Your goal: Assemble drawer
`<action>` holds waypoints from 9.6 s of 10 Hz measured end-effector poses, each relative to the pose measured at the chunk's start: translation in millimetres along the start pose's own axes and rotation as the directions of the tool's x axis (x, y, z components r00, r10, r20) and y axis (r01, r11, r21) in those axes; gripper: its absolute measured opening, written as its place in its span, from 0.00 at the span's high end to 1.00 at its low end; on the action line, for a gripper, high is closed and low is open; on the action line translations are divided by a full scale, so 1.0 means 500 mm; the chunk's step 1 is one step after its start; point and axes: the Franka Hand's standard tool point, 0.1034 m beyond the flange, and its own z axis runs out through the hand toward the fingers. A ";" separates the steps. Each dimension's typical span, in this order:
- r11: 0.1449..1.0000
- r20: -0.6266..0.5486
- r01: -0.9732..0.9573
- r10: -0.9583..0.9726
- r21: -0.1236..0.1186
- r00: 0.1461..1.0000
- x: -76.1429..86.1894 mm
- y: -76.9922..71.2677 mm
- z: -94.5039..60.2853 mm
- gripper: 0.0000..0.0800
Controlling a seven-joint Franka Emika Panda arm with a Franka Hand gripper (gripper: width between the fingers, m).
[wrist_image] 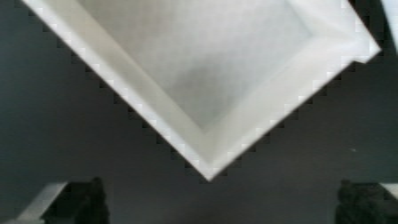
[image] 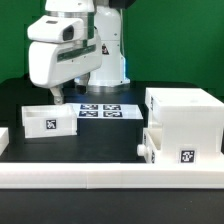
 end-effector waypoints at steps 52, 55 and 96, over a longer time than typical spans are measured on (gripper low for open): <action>0.858 0.007 0.514 -0.514 -0.024 0.858 0.165 0.050 -0.012 0.95; 0.832 0.007 0.554 -0.554 -0.029 0.832 0.204 0.084 -0.012 0.95; 0.802 0.000 0.597 -0.597 -0.030 0.802 0.306 0.045 0.017 0.61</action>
Offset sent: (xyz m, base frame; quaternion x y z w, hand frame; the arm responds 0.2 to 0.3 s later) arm -0.0144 -0.0065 -0.0078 0.0147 0.0104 0.2615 0.9650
